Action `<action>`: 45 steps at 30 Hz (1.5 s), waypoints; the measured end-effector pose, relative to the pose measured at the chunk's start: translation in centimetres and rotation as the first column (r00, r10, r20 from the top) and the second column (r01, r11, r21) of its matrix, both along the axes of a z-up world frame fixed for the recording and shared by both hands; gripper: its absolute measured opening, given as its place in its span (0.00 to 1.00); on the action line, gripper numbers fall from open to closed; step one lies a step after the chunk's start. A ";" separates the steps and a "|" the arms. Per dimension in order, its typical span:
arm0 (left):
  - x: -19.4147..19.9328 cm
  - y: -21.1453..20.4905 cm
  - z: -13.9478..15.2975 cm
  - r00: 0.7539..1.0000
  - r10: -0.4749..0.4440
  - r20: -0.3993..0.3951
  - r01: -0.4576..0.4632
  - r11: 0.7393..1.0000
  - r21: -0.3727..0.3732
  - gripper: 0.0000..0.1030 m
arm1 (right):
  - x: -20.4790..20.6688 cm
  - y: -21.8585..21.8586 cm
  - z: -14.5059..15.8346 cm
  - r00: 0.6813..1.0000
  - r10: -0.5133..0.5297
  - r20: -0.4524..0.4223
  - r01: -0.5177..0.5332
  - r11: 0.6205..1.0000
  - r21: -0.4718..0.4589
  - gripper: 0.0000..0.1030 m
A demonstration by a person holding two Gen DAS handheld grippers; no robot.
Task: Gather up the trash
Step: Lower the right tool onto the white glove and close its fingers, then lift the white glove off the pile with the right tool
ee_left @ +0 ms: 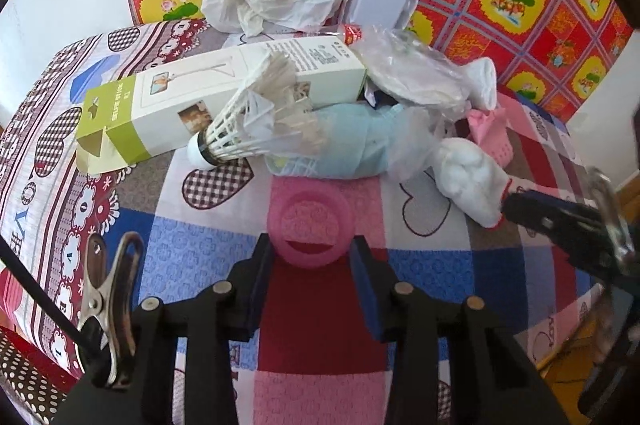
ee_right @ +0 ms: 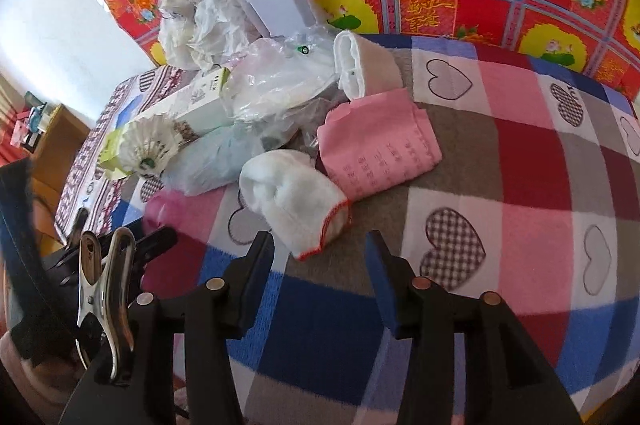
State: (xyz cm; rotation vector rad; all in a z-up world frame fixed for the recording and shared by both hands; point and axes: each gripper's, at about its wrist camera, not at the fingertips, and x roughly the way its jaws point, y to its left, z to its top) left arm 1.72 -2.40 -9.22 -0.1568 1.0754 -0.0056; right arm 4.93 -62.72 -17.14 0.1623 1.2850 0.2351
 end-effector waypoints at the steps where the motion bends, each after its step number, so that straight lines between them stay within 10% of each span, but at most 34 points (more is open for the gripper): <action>1: -0.1 0.0 0.1 1.000 -0.004 0.000 0.004 1.000 -0.003 0.39 | 0.3 0.2 -0.3 1.000 -0.001 -0.001 0.001 1.000 -0.005 0.47; 11: -0.8 -0.2 0.4 0.999 -0.032 -0.004 0.032 0.999 0.001 0.39 | 1.5 1.7 -2.5 1.000 0.010 -0.006 -0.011 0.999 -0.032 0.46; 25: -1.2 -0.6 0.7 0.999 -0.043 -0.005 0.043 0.999 -0.012 0.39 | -0.3 1.8 -1.3 0.998 0.018 0.063 -0.019 1.000 0.011 0.14; 45: -1.0 -5.8 3.1 0.989 -0.144 0.032 0.144 0.990 -0.010 0.39 | -4.4 -3.6 3.5 0.986 -0.105 0.129 0.093 0.991 0.096 0.13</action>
